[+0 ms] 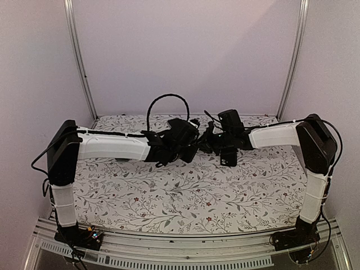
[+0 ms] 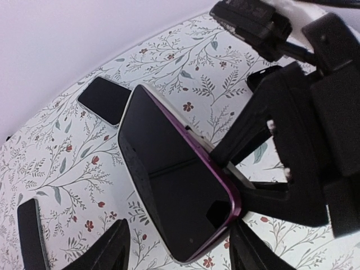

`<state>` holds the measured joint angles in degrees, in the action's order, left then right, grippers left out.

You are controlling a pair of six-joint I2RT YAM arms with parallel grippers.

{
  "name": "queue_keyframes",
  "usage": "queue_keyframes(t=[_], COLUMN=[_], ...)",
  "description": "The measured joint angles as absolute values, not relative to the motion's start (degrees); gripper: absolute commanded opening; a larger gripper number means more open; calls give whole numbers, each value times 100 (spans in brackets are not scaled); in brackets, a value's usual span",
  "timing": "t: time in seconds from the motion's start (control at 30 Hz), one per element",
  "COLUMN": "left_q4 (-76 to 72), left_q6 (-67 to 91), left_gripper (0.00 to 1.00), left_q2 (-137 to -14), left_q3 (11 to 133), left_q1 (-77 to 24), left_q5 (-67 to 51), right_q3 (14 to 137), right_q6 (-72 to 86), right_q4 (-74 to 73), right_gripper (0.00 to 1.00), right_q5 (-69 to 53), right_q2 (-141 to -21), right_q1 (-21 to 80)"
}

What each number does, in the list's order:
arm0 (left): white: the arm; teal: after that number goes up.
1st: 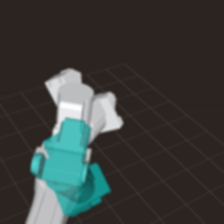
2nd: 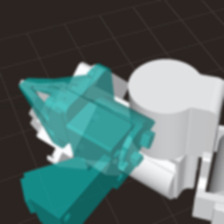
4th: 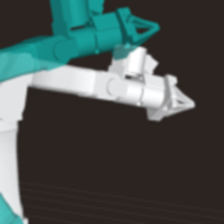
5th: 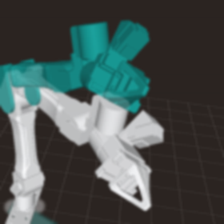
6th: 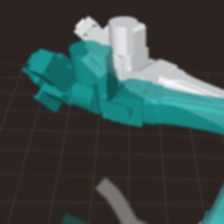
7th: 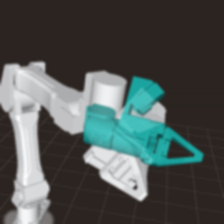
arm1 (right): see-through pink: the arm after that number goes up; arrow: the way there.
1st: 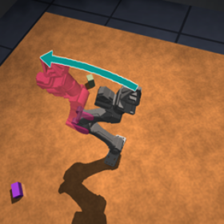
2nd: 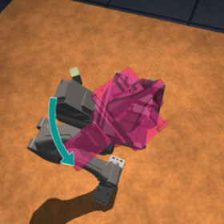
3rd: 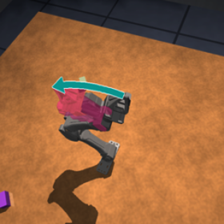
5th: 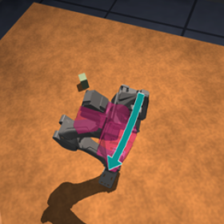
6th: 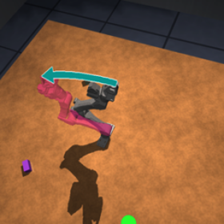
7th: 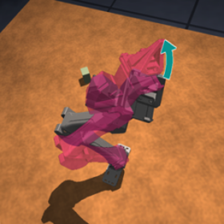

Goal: Take the phone out of the phone case
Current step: Remove the phone from the phone case.

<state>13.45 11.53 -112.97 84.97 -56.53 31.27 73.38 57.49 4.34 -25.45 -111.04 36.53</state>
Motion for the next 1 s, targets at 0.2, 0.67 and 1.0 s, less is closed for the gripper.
queue_keyframes(t=[0.2, 0.67, 1.0], left_q4=[913, 539, 635], left_q6=[1317, 1511, 1529], left_gripper=[57, 17, 0], left_q2=[-11456, -11664, -11673], left_q3=[8189, 8158, 8130], left_q1=[-5808, -5881, -5902], left_q5=[3341, 3358, 3437], right_q3=[7022, 6958, 6934], right_q6=[6073, 6316, 6364], right_q4=[659, 902, 878], right_gripper=[0, 0, 0], right_q5=[-2558, -2493, -2375], right_q2=[-11194, -11301, -11303], right_q1=[3669, 3686, 3684])
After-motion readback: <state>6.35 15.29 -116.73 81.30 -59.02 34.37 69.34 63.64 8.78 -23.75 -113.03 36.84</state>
